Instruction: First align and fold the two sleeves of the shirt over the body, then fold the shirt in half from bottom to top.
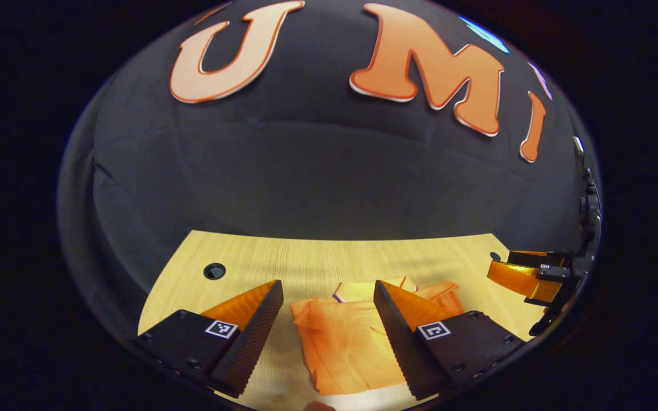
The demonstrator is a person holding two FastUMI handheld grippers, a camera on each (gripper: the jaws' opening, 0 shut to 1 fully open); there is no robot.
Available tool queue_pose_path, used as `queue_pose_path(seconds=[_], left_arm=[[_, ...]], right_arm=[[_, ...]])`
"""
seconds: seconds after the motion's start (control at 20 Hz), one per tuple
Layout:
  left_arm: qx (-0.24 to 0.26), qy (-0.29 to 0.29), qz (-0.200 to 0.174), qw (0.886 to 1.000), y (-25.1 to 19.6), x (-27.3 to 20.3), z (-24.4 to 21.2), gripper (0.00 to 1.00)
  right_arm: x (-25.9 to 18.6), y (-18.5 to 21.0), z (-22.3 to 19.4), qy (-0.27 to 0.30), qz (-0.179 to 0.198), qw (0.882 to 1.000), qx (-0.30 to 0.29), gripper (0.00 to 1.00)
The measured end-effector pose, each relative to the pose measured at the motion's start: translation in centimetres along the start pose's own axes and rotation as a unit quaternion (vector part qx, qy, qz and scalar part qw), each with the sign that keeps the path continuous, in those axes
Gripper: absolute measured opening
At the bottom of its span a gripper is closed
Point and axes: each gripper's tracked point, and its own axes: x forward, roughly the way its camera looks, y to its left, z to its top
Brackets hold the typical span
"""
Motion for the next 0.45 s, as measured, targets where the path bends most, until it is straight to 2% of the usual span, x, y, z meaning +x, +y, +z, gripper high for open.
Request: queue_pose_path(seconds=[0.15, 0.45], left_arm=[[0.009, -0.064, -0.014, 0.998, -2.0, -5.3, 1.7, 0.98], [0.036, -0.121, 0.011, 0.992, -3.8, -12.8, 3.2, 0.98]], right_arm=[[-4.5, 1.8, 0.9, -0.035, 0.016, 0.999, -0.027, 0.98], [-12.1, 3.4, 0.9, -0.084, 0.026, 0.995, -0.052, 0.98]])
